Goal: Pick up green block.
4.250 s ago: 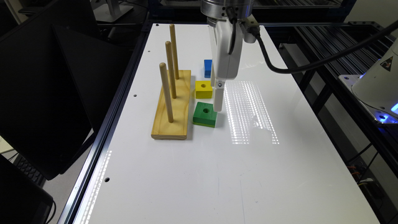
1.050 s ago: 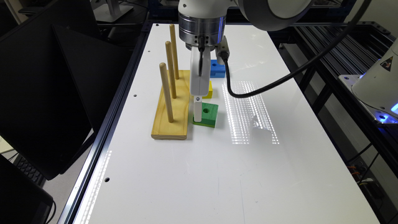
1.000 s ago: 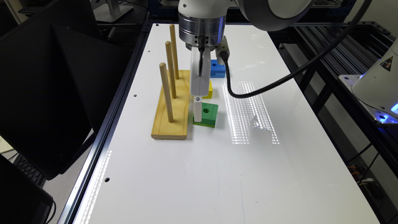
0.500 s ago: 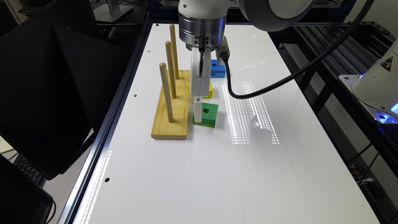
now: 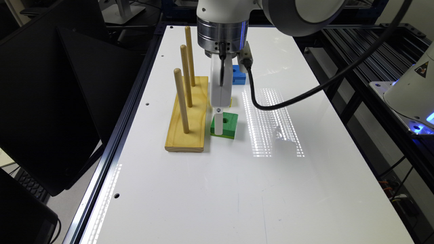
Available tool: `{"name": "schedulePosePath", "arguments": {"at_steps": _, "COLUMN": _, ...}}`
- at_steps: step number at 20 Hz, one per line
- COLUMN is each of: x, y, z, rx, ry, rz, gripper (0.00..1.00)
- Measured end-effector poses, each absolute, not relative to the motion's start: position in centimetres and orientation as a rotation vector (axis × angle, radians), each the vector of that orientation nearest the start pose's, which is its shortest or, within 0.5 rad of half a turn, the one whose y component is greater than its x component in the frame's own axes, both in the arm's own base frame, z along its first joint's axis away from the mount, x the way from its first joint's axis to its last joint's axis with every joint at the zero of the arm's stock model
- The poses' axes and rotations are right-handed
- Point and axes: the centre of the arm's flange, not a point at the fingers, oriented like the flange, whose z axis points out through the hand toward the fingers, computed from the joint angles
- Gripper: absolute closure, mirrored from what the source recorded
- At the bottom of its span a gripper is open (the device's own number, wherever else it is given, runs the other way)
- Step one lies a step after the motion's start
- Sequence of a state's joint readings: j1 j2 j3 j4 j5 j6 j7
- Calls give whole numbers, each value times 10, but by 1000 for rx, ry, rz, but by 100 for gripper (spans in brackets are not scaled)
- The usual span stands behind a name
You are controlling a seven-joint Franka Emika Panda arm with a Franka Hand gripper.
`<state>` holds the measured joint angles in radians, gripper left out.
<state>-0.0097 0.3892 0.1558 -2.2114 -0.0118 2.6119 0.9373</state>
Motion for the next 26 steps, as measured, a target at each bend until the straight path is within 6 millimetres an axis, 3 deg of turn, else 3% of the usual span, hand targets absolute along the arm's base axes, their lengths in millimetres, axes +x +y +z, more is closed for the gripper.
{"name": "schedulePosePath", "arguments": {"at_steps": 21, "x": 543, "y": 82, "z": 193, "rx": -2856, "ry": 1195, "rz": 48, "gripper": 0}}
{"name": "schedulePosePath", "arguments": {"at_steps": 26, "x": 541, "y": 82, "z": 177, "rx": -2851, "ry": 1197, "rz": 56, "gripper": 0}}
